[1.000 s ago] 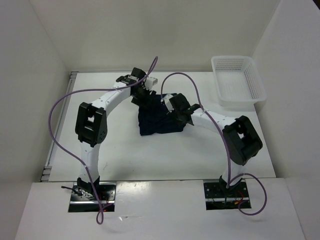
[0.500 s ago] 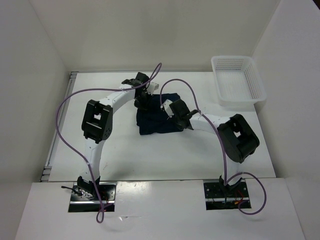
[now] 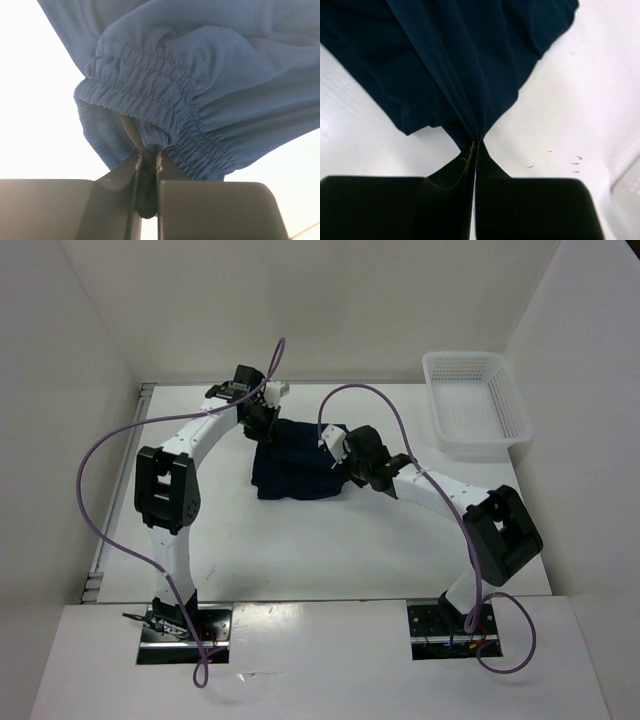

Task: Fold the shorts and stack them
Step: Fold the shorts

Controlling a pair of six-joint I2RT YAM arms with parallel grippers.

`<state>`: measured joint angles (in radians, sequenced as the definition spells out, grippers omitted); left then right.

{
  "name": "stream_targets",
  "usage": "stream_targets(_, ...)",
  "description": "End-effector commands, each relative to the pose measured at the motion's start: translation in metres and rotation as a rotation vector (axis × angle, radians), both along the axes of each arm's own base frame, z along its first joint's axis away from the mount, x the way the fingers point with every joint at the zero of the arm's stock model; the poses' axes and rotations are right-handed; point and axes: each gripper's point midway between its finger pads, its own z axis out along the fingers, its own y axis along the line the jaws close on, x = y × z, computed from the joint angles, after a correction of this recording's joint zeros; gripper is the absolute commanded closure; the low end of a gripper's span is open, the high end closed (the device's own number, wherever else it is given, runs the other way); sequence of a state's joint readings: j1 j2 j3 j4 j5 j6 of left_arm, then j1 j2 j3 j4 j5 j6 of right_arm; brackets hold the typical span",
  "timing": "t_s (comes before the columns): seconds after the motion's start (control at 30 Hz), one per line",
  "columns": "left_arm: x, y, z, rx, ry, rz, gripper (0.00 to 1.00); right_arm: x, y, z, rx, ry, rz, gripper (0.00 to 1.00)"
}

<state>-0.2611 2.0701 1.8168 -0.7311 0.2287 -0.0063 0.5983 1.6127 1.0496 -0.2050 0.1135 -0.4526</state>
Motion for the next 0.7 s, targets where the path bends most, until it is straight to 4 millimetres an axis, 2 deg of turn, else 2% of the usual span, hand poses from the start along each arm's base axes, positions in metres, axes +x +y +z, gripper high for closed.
stream_targets(0.0, -0.018, -0.007, -0.005, -0.02, 0.042, -0.034, 0.87, -0.022, 0.014, 0.004, -0.001, 0.047, 0.102, 1.0)
stream_targets(0.07, -0.023, -0.005, -0.017, -0.012, 0.072, -0.034, 0.85, -0.037, 0.025, -0.006, 0.004, 0.08, 0.154, 1.0)
stream_targets(0.1, -0.023, -0.005, -0.017, -0.012, 0.072, -0.034, 0.85, -0.046, 0.038, -0.006, -0.008, 0.074, 0.218, 1.0)
stream_targets(0.17, -0.027, -0.002, -0.028, 0.006, 0.099, -0.028, 0.85, -0.062, 0.039, -0.02, -0.034, 0.111, 0.259, 1.0)
stream_targets(0.33, -0.031, 0.003, -0.031, 0.009, 0.111, -0.018, 0.79, -0.071, 0.032, -0.038, -0.064, 0.142, 0.267, 0.99)
stream_targets(0.37, -0.031, 0.005, -0.031, 0.016, 0.109, -0.014, 0.76, -0.072, 0.03, -0.035, -0.07, 0.137, 0.275, 0.81)
stream_targets(0.4, -0.033, 0.005, -0.03, 0.016, 0.109, -0.014, 0.67, -0.074, 0.029, -0.037, -0.077, 0.147, 0.275, 0.69)
stream_targets(0.5, -0.032, 0.005, -0.026, 0.014, 0.098, -0.014, 0.56, -0.064, 0.039, -0.014, -0.044, 0.11, 0.282, 0.44)
stream_targets(0.53, -0.032, 0.005, -0.023, 0.013, 0.097, -0.014, 0.47, -0.061, 0.043, -0.005, -0.02, 0.095, 0.27, 0.42)
stream_targets(0.6, -0.029, 0.01, -0.009, 0.014, 0.068, -0.001, 0.41, -0.057, 0.053, 0.008, 0.027, 0.085, 0.274, 0.42)
stream_targets(0.67, -0.031, 0.012, 0.002, 0.019, 0.057, 0.003, 0.37, -0.042, 0.058, 0.033, 0.13, 0.084, 0.226, 0.42)
